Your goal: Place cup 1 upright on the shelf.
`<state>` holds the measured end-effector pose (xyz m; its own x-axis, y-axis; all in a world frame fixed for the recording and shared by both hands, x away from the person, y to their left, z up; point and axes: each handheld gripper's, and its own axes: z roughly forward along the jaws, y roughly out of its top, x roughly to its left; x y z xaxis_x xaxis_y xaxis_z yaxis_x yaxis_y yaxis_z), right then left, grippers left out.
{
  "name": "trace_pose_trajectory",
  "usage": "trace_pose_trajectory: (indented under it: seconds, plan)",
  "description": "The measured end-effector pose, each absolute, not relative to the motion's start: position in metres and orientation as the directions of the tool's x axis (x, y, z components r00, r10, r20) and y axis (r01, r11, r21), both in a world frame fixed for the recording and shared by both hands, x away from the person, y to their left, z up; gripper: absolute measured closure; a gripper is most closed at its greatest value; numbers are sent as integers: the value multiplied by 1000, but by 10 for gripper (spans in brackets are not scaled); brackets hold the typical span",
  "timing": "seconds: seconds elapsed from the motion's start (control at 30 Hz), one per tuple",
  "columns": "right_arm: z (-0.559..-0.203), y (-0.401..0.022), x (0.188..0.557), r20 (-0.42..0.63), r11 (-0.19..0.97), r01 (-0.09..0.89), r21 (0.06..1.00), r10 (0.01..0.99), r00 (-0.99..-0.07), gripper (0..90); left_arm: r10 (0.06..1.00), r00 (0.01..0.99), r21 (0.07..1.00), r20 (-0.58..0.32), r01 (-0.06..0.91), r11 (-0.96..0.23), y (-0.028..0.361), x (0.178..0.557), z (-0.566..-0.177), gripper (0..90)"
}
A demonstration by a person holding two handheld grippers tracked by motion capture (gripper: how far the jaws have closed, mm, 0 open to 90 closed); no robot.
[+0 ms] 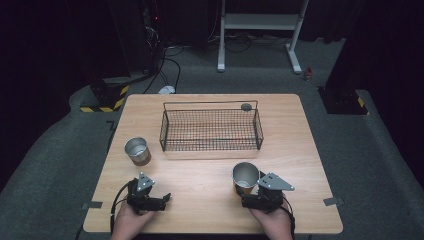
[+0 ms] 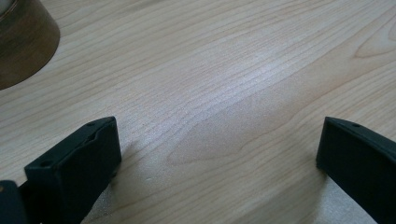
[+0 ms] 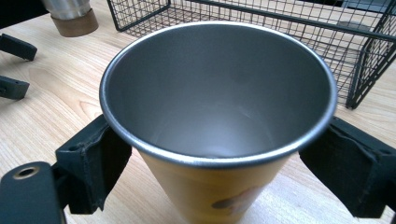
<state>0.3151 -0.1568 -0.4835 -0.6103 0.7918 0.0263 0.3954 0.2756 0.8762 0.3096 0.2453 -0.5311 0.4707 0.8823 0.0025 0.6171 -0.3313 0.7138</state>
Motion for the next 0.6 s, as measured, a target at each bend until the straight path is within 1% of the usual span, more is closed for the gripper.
trace_pose_trajectory:
  seconds: [0.6]
  plan:
    - [-485, -149, 322, 28, 269, 380, 885, 784, -620, 99, 882, 472, 713, 2, 618, -332, 245, 310, -531, 2]
